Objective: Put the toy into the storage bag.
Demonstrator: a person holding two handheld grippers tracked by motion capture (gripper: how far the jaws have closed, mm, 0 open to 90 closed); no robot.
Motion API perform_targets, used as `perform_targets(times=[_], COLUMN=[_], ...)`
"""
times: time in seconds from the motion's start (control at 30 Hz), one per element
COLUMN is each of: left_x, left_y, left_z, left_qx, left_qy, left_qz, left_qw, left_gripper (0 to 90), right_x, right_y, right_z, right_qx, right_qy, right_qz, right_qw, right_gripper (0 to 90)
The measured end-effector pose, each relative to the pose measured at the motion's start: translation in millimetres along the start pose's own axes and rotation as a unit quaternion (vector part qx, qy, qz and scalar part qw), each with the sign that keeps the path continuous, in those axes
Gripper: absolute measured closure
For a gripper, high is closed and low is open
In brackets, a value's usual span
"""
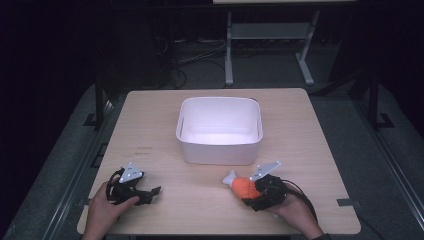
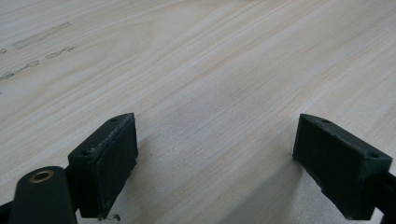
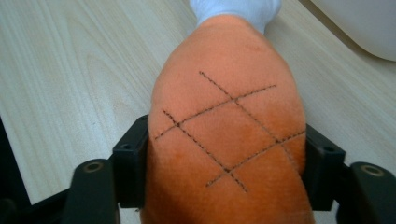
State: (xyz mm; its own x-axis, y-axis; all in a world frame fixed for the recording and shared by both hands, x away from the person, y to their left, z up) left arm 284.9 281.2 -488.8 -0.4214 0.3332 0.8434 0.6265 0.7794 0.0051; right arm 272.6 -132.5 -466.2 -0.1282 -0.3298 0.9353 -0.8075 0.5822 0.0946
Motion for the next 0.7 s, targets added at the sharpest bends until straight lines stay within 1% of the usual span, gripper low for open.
perform_targets(times=[0.27,0.47,0.7], left_x=[0.0,0.0,0.0], left_y=[0.0,0.0,0.0], left_z=[0.0,0.0,0.0], left_qx=[0.0,0.0,0.0], left_qy=[0.0,0.0,0.0], left_qz=[0.0,0.0,0.0], left_qw=[1.0,1.0,1.0], left_gripper=[13.1,13.1,13.1], right_x=[3.8,10.9,16.5], right_y=[-3.5,-9.6,-15.2], right_z=[1.4,5.7,10.8], right_qx=[0.007,0.004,0.003], right_qy=[-0.003,-0.008,-0.007], right_qz=[-0.008,-0.002,0.005], right_qw=[0.9999,1.0,1.0], right_gripper=[31.9,31.2,31.0])
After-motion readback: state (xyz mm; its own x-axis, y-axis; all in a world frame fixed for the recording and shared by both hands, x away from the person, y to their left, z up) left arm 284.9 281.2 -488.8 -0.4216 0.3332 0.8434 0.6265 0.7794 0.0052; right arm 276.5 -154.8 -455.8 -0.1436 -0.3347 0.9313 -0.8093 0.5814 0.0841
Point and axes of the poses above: each handheld gripper's, and its own axes: x roughly backward along the jaws, z roughly out of its underside, y roughly to its left, the point moved 2 cm from there along -x, roughly forward along the jaws, and after that the axes turned 14 degrees about y, right-handed, at the moved point
